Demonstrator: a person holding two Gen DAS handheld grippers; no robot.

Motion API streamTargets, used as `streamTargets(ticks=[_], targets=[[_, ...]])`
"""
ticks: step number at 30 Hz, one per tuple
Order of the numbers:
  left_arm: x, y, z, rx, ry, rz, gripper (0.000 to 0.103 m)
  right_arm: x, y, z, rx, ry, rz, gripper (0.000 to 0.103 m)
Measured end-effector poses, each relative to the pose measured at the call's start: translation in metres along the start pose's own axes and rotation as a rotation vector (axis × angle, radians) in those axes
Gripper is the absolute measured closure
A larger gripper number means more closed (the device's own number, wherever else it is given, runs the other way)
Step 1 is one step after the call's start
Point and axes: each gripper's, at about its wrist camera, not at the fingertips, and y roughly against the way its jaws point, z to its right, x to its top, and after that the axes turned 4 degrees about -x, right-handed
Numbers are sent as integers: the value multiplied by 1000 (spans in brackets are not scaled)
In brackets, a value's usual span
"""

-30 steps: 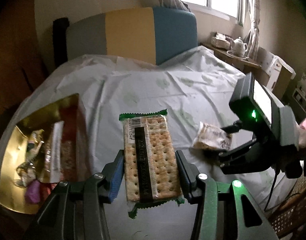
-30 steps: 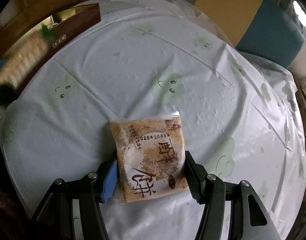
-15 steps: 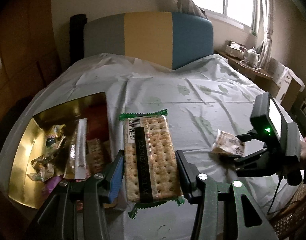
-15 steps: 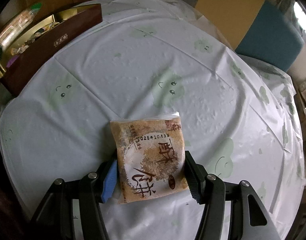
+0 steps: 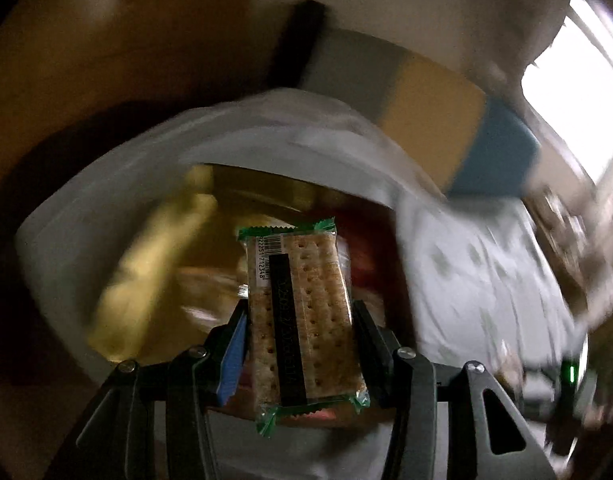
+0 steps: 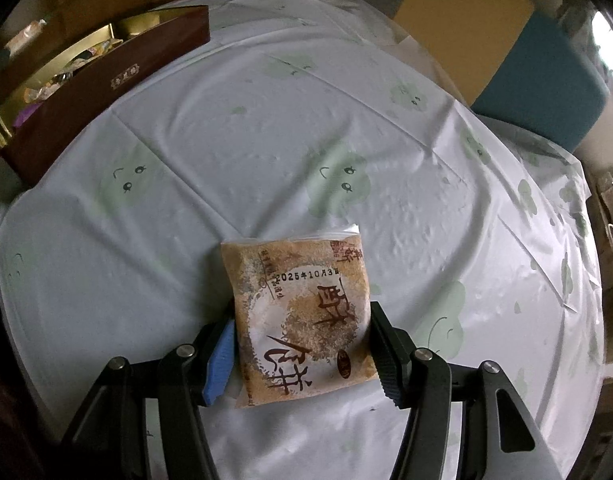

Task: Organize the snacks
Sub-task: 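Lower the cracker pack into the gold tray and open the left gripper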

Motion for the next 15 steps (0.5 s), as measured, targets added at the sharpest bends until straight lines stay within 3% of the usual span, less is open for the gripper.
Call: streamTargets(ticks=[3, 7, 15], targets=[[11, 10, -39, 59, 86, 33, 53, 0, 0, 0, -3, 6, 1, 43], [8, 9, -63, 69, 149, 20, 53, 0, 1, -1, -11, 15, 3, 43], [-9, -33, -22, -66, 112, -116, 53, 1, 1, -2, -9, 7, 0, 43]])
